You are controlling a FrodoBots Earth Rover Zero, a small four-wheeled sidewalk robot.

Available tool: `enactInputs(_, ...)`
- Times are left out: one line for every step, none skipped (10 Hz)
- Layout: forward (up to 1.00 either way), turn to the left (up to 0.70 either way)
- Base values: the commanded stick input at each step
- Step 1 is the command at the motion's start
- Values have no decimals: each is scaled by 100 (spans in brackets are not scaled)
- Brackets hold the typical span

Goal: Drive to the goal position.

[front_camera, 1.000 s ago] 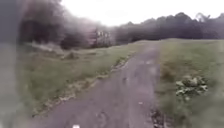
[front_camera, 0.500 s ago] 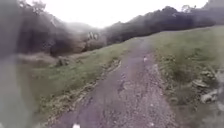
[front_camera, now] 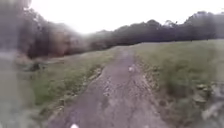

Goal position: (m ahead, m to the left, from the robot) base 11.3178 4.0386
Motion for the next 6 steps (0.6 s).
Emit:
enactInputs(20,-82)
enactInputs(0,-77)
enactInputs(0,-15)
enactInputs(0,0)
enactInputs(0,0)
enactInputs(0,0)
